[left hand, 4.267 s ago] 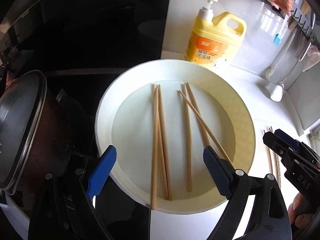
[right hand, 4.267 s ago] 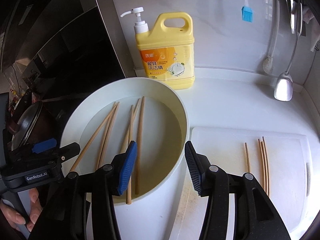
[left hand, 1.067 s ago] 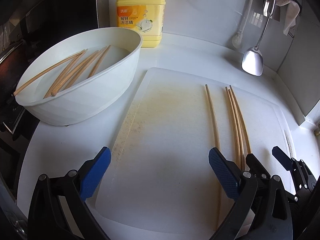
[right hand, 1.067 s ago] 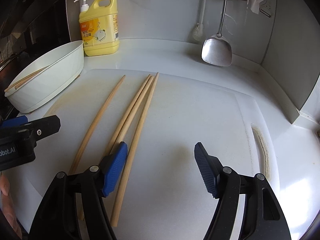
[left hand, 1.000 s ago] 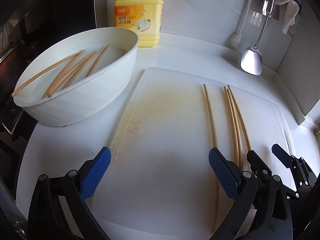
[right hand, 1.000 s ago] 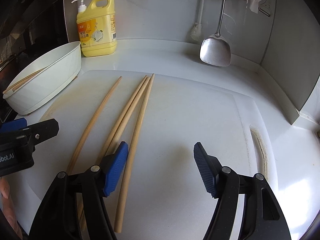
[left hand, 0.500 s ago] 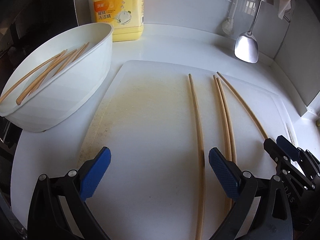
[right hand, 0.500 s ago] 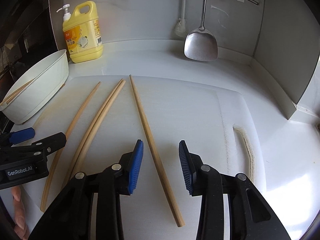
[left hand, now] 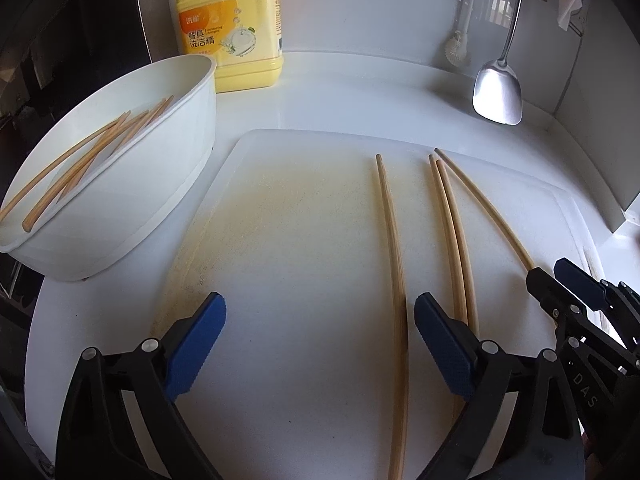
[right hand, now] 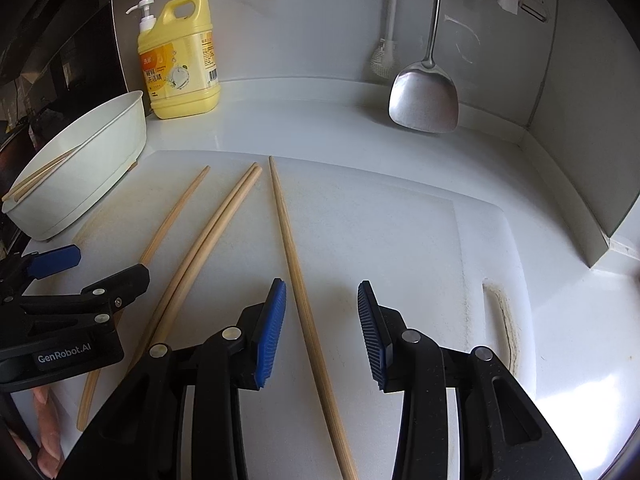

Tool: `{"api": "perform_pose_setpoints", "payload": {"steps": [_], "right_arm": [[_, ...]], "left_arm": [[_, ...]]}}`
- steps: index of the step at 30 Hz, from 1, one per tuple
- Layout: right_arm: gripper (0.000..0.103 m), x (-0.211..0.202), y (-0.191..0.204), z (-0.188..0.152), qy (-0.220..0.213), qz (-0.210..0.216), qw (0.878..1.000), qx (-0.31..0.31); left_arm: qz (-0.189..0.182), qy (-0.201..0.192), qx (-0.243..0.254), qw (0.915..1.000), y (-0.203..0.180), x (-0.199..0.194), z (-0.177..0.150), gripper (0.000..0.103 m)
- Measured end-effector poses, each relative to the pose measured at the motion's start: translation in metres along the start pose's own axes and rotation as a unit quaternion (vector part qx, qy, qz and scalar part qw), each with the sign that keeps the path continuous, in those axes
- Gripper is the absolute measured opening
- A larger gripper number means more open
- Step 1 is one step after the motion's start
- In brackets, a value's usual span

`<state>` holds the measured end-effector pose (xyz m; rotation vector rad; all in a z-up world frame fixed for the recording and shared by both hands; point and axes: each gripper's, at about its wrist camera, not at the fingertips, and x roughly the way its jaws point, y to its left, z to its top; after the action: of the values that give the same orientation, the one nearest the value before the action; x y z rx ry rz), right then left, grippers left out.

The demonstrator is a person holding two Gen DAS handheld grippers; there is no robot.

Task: Organize utensils
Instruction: 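Close the left tool on one chopstick while the right tool closes on another, then carry both held chopsticks over the water basin and lower them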

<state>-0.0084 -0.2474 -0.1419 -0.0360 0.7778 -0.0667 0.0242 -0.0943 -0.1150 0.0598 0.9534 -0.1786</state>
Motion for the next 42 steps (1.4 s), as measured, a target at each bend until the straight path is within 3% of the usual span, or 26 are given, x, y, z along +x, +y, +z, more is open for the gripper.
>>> {"api": "perform_pose_setpoints", "payload": {"steps": [4, 12, 15, 23, 29, 36, 42], "right_arm": [[0.034, 0.003, 0.004, 0.003, -0.003, 0.006, 1.000, -0.009], [0.014, 0.001, 0.019, 0.002, -0.014, -0.002, 0.999, -0.039], [0.007, 0.000, 0.021, 0.001, -0.017, -0.004, 0.999, -0.041], [0.006, -0.009, 0.009, -0.001, -0.011, 0.019, 1.000, 0.014], [0.006, -0.029, 0.007, 0.004, -0.010, 0.023, 0.999, 0.039], [0.006, -0.067, 0.017, 0.024, -0.021, 0.034, 0.999, 0.033], [0.006, -0.090, 0.043, 0.055, -0.030, 0.079, 0.996, 0.028]], "left_arm": [[-0.006, -0.009, 0.007, 0.9999, -0.005, -0.003, 0.003, 0.065], [-0.029, -0.015, 0.029, 0.9990, -0.018, -0.009, 0.001, 0.008], [-0.037, -0.014, 0.024, 0.9989, -0.016, -0.010, 0.000, 0.008], [-0.065, 0.006, 0.002, 0.9979, -0.005, -0.014, -0.002, 0.007], [-0.077, 0.000, 0.003, 0.9970, -0.002, -0.039, 0.007, 0.007], [-0.070, -0.002, -0.002, 0.9975, 0.021, -0.086, 0.024, 0.007], [-0.041, -0.009, -0.041, 0.9983, 0.072, -0.123, 0.041, 0.007]]}}
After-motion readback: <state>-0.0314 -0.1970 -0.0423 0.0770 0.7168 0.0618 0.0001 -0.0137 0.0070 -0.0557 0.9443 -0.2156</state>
